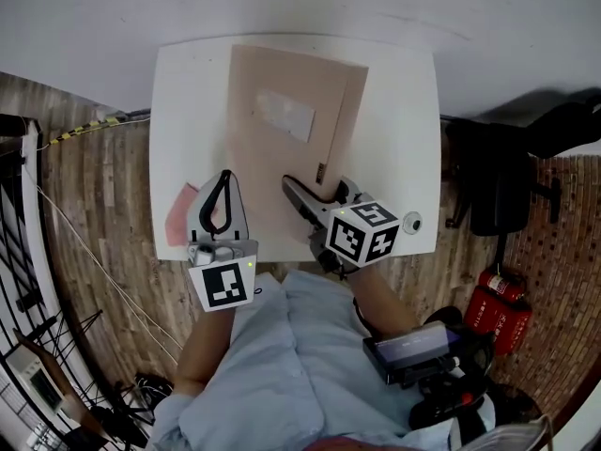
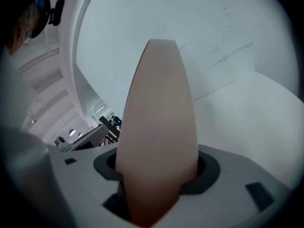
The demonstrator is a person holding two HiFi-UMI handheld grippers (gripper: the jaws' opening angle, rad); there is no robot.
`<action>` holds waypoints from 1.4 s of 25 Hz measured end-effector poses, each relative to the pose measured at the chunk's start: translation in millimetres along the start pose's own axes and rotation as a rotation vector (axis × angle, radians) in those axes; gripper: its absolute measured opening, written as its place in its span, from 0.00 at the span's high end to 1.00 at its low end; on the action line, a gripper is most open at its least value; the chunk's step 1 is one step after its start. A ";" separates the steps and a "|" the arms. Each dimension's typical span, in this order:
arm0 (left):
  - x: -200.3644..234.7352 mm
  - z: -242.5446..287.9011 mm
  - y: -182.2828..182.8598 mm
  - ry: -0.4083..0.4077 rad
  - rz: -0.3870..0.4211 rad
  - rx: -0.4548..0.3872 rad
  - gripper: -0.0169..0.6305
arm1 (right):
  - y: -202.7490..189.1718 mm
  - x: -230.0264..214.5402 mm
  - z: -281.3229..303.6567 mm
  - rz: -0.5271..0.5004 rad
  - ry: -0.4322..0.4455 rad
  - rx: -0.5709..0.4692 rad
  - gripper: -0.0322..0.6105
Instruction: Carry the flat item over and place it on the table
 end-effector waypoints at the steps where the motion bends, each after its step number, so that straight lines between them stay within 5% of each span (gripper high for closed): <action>1: -0.2 3.4 -0.2 0.001 -0.002 0.002 0.96 | 0.9 -3.5 3.0 0.017 0.008 0.016 0.50; 21: -3.6 59.9 -23.5 0.002 -0.027 0.107 0.96 | 25.4 -75.4 55.7 0.309 0.114 0.231 0.41; 28: -4.3 72.6 -26.7 -0.008 -0.032 0.107 0.96 | 26.6 -86.6 65.4 0.292 0.110 0.263 0.38; 35: -5.3 72.1 -30.6 -0.014 -0.037 0.115 0.96 | 24.3 -103.3 66.2 0.229 -0.002 0.251 0.28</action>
Point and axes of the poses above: the fingertips, and each gripper's own axes: z forward along the fingers, x to its left, y out of its top, the point moved 2 cm from there along -z, backward along the fingers, and after that the axes turned 11 degrees about z, right-handed, at the moved point
